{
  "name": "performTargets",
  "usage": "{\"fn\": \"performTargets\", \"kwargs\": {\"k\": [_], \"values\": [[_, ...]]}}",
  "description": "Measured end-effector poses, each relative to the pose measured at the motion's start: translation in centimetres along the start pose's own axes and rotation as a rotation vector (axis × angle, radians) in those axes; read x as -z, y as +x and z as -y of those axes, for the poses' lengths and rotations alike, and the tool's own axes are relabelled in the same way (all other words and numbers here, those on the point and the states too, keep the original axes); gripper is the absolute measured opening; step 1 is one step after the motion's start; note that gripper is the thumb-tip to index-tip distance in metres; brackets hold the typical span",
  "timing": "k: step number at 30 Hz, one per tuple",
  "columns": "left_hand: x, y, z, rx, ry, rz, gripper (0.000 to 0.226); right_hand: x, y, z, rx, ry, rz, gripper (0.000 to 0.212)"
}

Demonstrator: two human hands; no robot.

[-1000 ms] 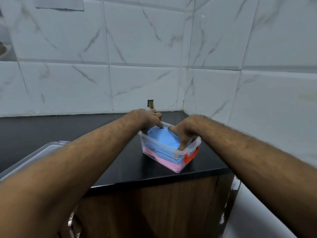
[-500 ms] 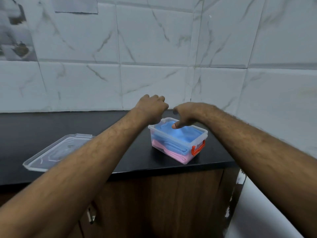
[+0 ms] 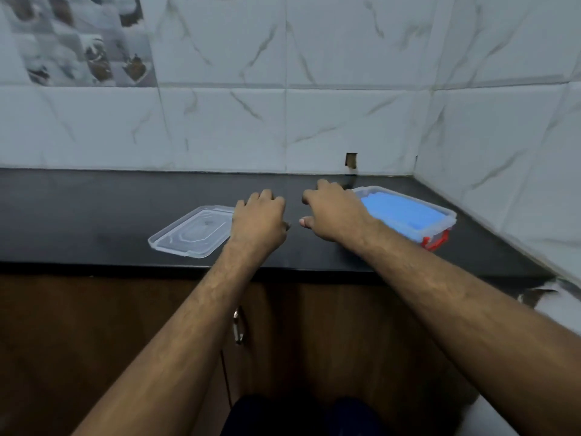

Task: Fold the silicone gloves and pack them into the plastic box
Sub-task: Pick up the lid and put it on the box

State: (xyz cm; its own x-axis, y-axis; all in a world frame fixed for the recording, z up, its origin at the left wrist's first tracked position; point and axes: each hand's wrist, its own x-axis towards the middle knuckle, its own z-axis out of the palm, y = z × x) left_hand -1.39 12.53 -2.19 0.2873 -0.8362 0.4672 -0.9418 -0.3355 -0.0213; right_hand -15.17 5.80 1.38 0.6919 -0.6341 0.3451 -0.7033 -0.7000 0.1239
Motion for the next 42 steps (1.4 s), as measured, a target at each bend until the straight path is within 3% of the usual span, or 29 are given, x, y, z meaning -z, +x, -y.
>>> {"fn": "performTargets", "kwargs": {"k": [6,11,14,18,21,25,28,30,33,36,40,42], "values": [[-2.6,-3.2,2.9,0.119,0.010,0.055,0.050,-4.5,0.1,3.8,0.050,0.068,0.080,0.049],[-4.3,-4.2,4.4,0.225,0.002,-0.023,0.045,-8.0,0.1,5.0,0.041,0.184,0.027,0.040],[-4.9,-3.9,5.2,0.350,-0.049,-0.006,0.038,-9.4,0.8,5.5,-0.019,0.346,0.034,0.048],[-5.2,-2.5,5.7,0.439,-0.041,0.006,0.020,-10.5,2.5,5.6,-0.020,0.364,0.093,0.057],[-5.1,-1.9,5.4,0.491,0.001,-0.012,0.022,-10.9,3.0,5.5,-0.027,0.376,0.084,0.061],[-5.7,-2.0,5.1,0.441,0.063,-0.089,0.023,-11.1,2.9,5.3,-0.042,0.486,0.024,0.069],[-5.9,-1.9,4.8,0.326,0.029,-0.172,0.020,-10.7,2.9,5.1,-0.014,0.487,-0.141,0.069],[-6.0,-2.1,4.5,0.236,0.009,-0.195,0.019,-10.5,3.0,5.0,0.019,0.356,-0.268,0.061],[-6.4,-2.7,3.9,0.118,-0.050,-0.267,0.017,-10.0,3.0,5.1,0.056,0.204,-0.368,0.030],[-6.4,-3.1,3.7,0.109,-0.157,-0.298,0.038,-9.4,2.9,4.8,0.032,0.080,-0.411,0.016],[-6.1,-2.9,3.3,0.241,-0.247,-0.285,0.113,-8.1,2.9,3.9,-0.011,0.076,-0.480,0.010],[-6.0,-2.7,3.1,0.302,-0.304,-0.277,0.137,-7.2,3.1,3.6,-0.054,0.107,-0.531,0.013]]}}
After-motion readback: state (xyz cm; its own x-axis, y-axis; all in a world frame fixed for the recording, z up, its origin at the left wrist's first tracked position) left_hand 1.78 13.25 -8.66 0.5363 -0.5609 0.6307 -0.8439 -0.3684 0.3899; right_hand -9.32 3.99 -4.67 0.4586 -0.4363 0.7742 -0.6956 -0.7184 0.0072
